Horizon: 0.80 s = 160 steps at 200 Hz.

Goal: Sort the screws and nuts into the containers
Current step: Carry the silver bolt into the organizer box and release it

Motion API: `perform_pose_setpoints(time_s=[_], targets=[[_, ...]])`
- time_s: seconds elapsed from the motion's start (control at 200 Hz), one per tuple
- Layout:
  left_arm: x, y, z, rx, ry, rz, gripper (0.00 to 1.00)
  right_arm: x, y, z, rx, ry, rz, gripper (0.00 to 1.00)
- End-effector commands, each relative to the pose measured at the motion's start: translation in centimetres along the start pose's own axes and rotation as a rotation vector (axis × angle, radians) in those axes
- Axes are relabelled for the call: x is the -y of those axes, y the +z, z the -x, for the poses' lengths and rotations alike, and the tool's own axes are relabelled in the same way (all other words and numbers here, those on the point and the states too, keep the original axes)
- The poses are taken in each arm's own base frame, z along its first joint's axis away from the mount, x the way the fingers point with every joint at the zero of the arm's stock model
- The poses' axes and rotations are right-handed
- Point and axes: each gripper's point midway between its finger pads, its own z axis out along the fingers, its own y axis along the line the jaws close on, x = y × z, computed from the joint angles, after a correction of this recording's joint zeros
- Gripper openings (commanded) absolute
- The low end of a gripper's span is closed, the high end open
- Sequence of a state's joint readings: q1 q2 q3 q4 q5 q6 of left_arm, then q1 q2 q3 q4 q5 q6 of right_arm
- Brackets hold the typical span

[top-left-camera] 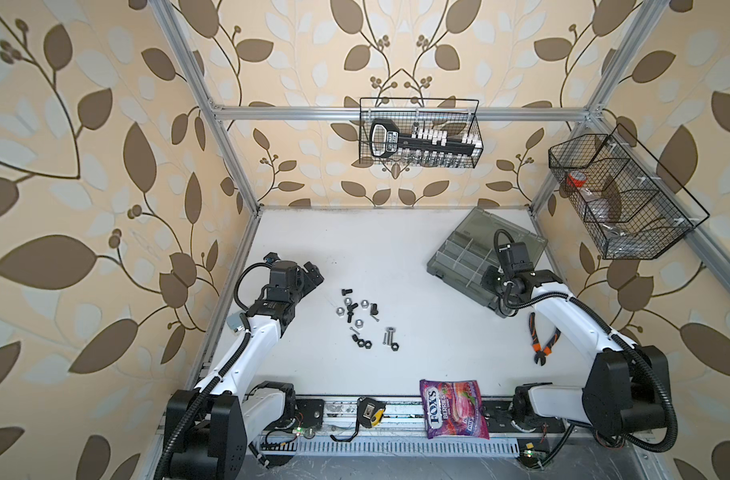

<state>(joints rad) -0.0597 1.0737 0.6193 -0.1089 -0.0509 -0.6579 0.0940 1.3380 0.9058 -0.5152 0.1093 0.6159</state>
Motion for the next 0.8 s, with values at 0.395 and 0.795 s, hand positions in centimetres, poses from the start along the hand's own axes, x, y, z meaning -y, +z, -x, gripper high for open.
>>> perform_pose_setpoints(time_s=[0.395,0.795], targets=[[1.3,-0.4,1.1,0.018,0.003,-0.033,0.99,0.9,3.5,-0.3,-0.025,0.031,-0.005,0.01],[1.3,-0.4,1.0,0.015,0.005,-0.031,0.99,1.9,5.1,-1.7,-0.064,0.041,-0.029,0.03]])
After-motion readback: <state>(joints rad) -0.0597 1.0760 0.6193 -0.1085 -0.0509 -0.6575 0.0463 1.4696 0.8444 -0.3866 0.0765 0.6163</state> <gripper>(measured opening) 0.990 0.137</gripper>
